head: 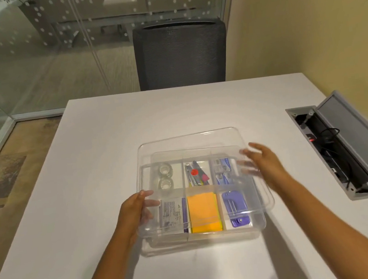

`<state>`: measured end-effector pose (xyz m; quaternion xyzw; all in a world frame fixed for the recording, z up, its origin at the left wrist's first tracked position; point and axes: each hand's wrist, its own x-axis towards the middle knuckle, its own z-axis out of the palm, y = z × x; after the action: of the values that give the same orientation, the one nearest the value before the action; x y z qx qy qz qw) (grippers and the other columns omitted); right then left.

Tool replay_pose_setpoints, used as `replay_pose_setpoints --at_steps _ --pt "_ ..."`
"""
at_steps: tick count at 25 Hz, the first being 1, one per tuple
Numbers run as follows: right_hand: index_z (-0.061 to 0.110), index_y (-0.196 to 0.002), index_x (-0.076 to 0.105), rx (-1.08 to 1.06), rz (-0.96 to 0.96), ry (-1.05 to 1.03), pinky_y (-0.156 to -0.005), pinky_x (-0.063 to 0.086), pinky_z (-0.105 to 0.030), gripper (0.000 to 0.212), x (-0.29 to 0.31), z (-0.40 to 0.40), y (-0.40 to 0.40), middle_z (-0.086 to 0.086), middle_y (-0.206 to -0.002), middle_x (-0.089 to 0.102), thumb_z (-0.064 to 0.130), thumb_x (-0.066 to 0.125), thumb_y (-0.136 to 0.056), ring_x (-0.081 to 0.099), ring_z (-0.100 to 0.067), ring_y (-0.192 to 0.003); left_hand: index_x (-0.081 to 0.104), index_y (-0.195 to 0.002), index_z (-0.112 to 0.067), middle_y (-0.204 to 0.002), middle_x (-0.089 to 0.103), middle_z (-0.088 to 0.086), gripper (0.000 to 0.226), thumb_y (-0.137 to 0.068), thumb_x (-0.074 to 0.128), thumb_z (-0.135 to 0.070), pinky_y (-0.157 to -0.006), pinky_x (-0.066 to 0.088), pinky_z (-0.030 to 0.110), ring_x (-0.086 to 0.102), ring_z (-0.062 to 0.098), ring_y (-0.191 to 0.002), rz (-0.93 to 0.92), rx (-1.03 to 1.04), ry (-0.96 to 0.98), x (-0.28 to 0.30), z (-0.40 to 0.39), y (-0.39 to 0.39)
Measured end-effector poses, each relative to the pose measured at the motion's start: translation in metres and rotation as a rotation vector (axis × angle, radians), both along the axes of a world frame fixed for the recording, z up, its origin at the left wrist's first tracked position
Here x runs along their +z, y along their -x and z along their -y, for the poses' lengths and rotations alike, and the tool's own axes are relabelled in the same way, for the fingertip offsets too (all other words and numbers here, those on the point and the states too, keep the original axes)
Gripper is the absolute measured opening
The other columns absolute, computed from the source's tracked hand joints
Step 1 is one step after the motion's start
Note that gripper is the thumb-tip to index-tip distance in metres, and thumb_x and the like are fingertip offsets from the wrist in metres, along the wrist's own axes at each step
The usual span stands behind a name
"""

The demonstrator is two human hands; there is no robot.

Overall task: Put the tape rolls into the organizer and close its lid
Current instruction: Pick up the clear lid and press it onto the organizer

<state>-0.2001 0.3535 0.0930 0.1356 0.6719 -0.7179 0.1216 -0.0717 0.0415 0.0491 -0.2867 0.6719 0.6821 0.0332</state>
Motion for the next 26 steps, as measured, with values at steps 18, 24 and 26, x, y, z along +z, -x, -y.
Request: replay_pose_setpoints --at_steps 18,24,26 --pt "0.011 -0.139 0.039 -0.005 -0.185 -0.878 -0.094 0.044 -0.039 0.044 -0.079 0.004 -0.046 -0.014 -0.120 0.055 0.024 0.043 -0.098 0.051 -0.028 -0.114 0.055 -0.088 0.002 -0.093 0.052 0.017 0.026 -0.093 0.042 -0.020 -0.067 0.039 0.034 0.049 0.024 -0.078 0.049 0.004 0.740 -0.023 -0.031 0.013" --pt "0.015 -0.142 0.033 0.074 -0.167 -0.825 -0.085 0.043 -0.030 0.047 -0.086 0.001 -0.057 -0.015 -0.116 0.052 0.027 0.043 -0.098 0.055 -0.027 -0.108 0.050 -0.107 0.000 -0.097 0.050 0.011 0.021 -0.090 0.049 -0.012 -0.073 0.043 0.035 0.050 0.024 -0.086 -0.028 0.079 0.734 -0.030 -0.032 0.004" --pt "0.018 -0.144 0.030 0.075 -0.146 -0.803 -0.082 0.042 -0.027 0.049 -0.087 0.003 -0.060 -0.014 -0.116 0.050 0.029 0.041 -0.098 0.056 -0.025 -0.104 0.050 -0.107 -0.003 -0.092 0.051 0.008 0.020 -0.091 0.047 -0.016 -0.069 0.043 0.033 0.052 0.023 -0.082 -0.011 0.051 0.717 -0.035 -0.031 0.000"
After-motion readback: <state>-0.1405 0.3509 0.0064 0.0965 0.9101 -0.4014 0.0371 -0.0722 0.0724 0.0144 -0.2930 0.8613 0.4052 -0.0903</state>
